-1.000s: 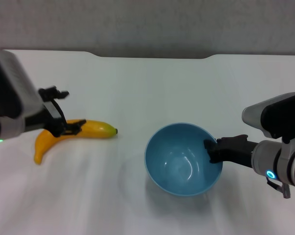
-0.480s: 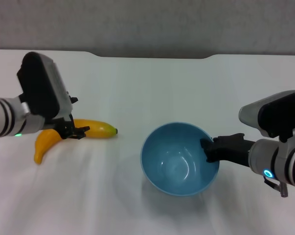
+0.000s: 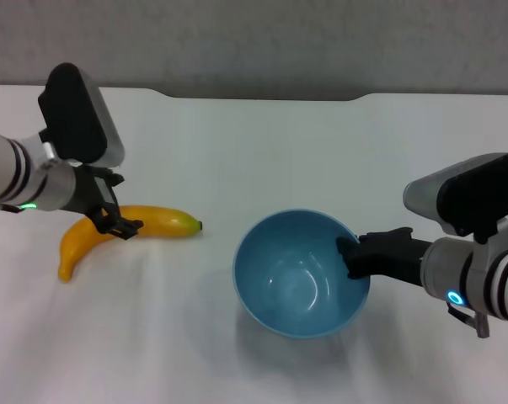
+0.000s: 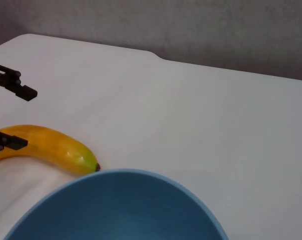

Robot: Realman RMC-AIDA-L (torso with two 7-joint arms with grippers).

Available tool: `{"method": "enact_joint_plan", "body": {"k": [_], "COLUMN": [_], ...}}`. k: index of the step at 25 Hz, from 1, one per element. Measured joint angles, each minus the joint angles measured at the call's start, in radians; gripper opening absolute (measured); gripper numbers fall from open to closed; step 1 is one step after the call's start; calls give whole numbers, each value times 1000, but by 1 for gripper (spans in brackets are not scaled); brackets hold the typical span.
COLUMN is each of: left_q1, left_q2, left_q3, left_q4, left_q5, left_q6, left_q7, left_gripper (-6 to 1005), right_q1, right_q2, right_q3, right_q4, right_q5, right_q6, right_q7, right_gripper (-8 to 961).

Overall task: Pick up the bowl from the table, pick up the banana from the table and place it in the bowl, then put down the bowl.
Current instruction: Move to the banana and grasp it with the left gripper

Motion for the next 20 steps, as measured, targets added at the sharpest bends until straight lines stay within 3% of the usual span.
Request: {"method": "enact_joint_plan", "body": {"k": [7, 20], "left_q1": [-13, 25], "left_q2": [25, 10], "left_q3": [-9, -78], "left_q4": [26, 87], "left_q5": [79, 90], "left_q6": [-20, 44], "left_q7": [-72, -143], "left_gripper": [862, 863], "right_q1": [-3, -5], "right_q2": [1, 2], "right_q3": [-9, -25], "right_q4": [-18, -39], "right_q5": [2, 2], "right_q6": [0, -1], "right_q7": [0, 1], "right_gripper": [43, 45]}}
